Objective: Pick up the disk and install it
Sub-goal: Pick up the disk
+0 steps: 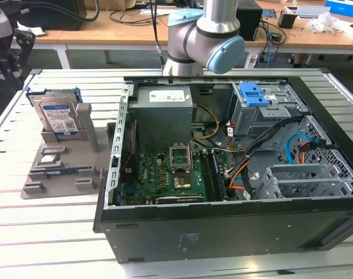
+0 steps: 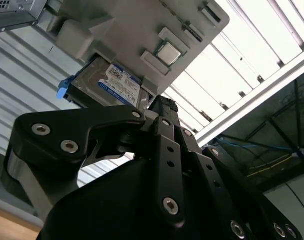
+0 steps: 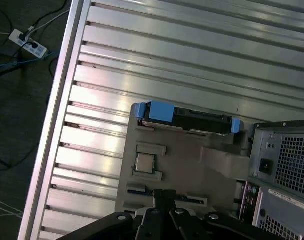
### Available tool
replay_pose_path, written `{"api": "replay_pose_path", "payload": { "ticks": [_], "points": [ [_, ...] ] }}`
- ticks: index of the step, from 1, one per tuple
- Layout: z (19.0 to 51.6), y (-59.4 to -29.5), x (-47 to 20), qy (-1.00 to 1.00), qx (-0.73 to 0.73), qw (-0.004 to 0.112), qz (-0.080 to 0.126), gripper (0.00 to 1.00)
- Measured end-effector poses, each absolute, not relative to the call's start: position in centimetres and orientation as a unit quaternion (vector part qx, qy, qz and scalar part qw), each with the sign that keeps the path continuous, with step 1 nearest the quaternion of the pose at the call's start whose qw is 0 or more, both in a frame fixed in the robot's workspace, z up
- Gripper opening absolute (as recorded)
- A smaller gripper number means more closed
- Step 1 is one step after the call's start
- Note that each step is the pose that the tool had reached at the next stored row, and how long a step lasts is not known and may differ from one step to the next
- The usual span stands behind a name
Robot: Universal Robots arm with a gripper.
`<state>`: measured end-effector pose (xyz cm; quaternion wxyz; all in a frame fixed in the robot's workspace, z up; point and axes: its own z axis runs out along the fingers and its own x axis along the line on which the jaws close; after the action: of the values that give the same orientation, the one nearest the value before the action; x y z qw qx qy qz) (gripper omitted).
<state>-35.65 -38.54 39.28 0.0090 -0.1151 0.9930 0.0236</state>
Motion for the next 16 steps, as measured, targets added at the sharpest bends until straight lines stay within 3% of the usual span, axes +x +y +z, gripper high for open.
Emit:
{"api": "replay_pose_path", "payload": {
  "ticks": [16],
  "points": [
    [39.28,-38.54,-35.65,0.95,-0.31,0.004,0.025,0.1]
  ]
}}
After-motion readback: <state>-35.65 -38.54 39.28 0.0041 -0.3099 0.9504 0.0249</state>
